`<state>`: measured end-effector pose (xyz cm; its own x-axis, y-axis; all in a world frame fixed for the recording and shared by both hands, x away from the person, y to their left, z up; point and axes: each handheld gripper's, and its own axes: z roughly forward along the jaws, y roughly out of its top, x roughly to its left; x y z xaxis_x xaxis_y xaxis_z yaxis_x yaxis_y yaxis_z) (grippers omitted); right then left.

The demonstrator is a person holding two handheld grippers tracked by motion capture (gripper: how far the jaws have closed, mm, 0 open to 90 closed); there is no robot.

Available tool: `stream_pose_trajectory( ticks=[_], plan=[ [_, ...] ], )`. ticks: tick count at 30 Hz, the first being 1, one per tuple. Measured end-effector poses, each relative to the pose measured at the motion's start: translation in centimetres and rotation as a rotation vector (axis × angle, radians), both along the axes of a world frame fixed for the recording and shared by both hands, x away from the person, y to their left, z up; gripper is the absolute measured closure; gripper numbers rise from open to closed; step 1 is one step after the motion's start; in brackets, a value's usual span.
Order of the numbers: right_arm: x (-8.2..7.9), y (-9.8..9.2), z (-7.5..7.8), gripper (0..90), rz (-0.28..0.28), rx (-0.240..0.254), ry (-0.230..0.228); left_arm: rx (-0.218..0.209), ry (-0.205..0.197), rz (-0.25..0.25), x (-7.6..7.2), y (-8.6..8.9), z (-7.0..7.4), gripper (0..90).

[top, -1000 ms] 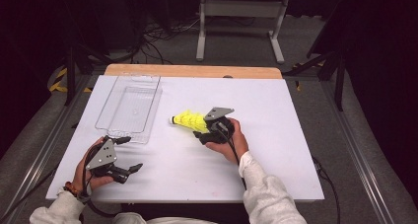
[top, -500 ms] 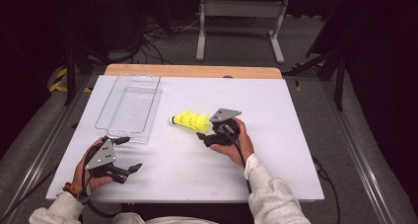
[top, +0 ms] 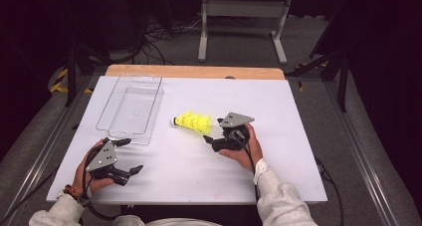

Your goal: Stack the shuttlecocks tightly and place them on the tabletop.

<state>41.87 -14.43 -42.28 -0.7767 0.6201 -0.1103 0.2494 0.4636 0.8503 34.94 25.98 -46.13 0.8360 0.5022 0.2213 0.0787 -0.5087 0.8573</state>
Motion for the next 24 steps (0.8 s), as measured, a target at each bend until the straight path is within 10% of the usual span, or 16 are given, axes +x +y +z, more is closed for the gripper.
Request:
stream_pose_trajectory(
  ticks=[24],
  plan=[
    [-3.2, -2.6, -0.8, 16.5, -0.010, -0.009, -0.119, -0.022, -0.002, 0.022, -0.2, 0.4, 0.1, 6.3]
  ],
)
